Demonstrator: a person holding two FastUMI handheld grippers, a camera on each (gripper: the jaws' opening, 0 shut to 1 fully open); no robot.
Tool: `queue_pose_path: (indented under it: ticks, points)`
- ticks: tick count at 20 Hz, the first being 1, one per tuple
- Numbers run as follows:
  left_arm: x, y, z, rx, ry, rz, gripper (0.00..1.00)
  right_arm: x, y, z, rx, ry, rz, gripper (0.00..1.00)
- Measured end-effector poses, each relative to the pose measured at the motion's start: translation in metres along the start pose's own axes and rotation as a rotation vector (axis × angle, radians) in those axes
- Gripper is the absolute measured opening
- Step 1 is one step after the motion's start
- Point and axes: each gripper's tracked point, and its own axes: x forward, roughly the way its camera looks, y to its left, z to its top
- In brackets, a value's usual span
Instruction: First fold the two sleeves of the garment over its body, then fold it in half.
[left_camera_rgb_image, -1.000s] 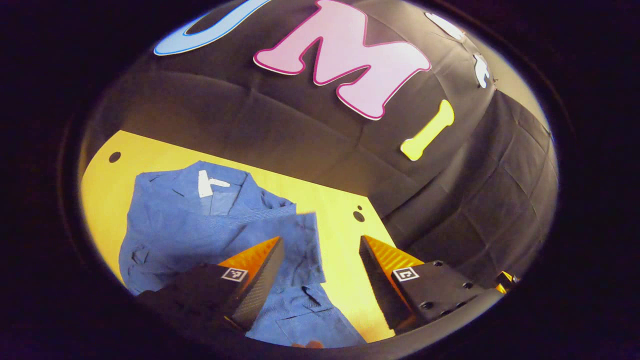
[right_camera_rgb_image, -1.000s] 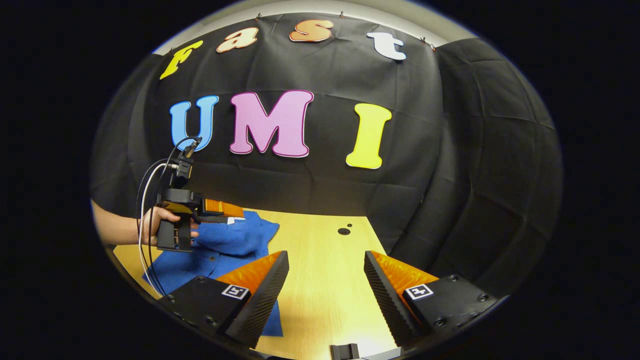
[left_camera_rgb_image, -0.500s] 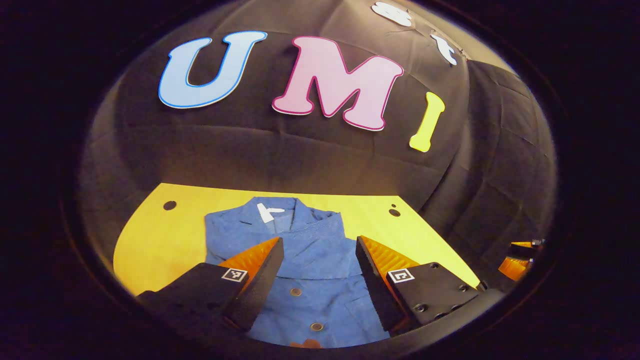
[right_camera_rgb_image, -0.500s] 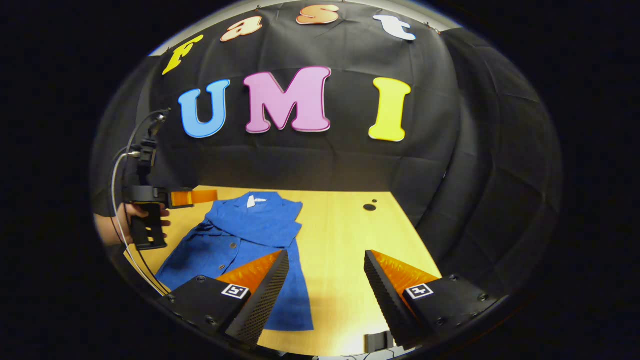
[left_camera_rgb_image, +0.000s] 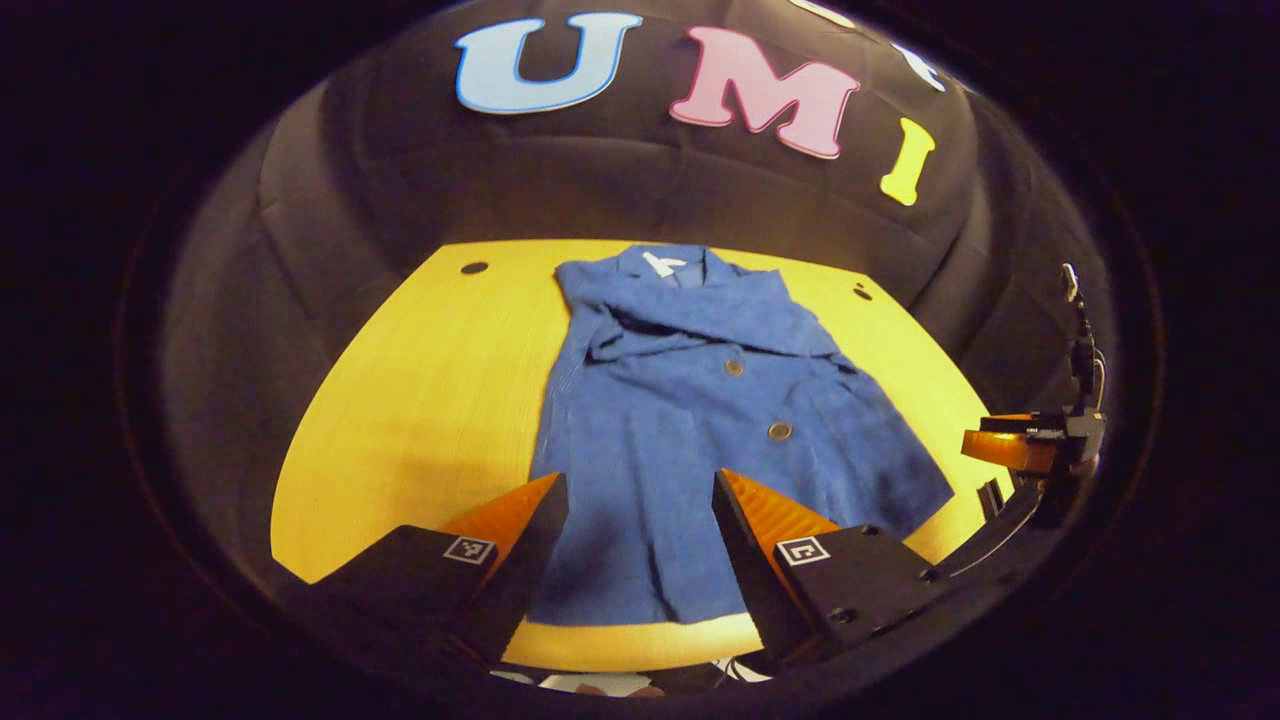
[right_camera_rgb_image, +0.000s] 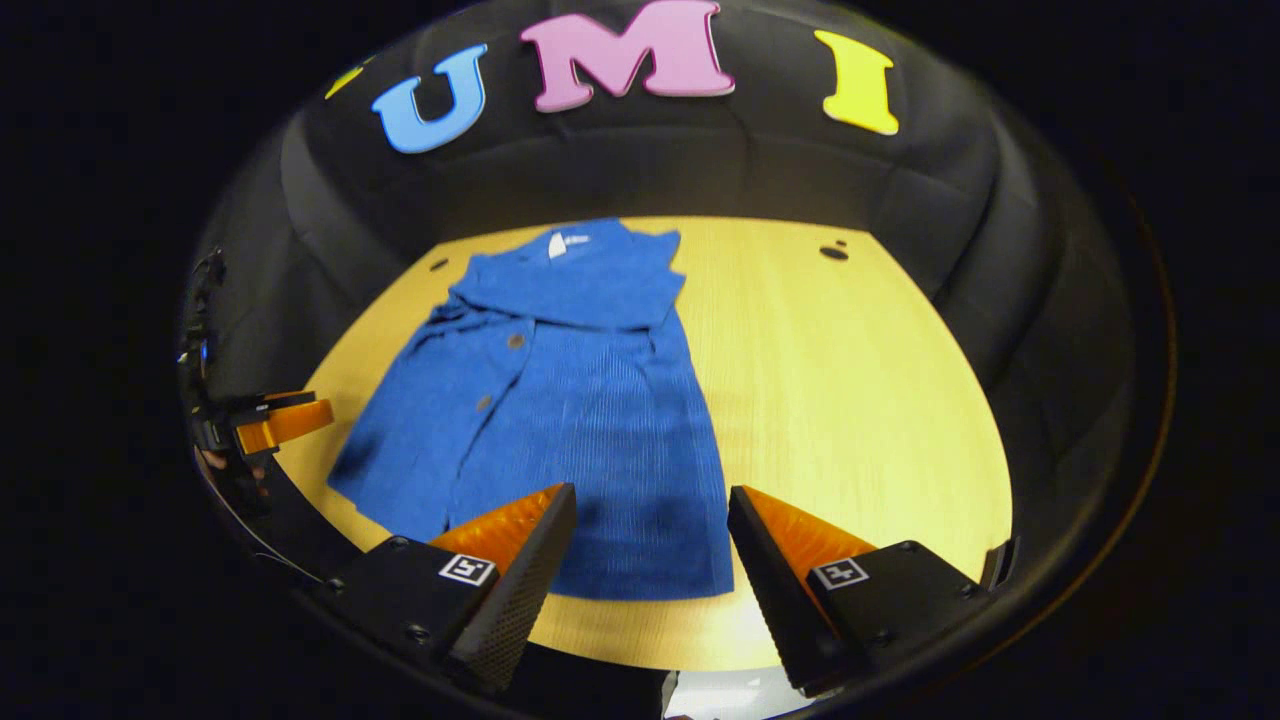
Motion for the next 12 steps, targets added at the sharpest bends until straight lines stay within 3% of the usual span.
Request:
queue_pose_path:
  ticks: [4, 9, 12]
  points:
    - [0.013, 0.016, -0.049, -0.037, 0.130, 0.059, 0.82, 0.023, -0.002, -0.038, 0.055, 0.126, -0.020, 0.99]
    - [0.032, 0.010, -0.060, -0.065, 0.212, 0.054, 0.85, 0.037, 0.000, -0.057, 0.076, 0.193, -0.029, 1.00]
    - [0.031, 0.007, -0.055, -0.012, 0.213, 0.069, 0.83, 0.041, -0.002, -0.063, 0.018, 0.212, -0.054, 1.00]
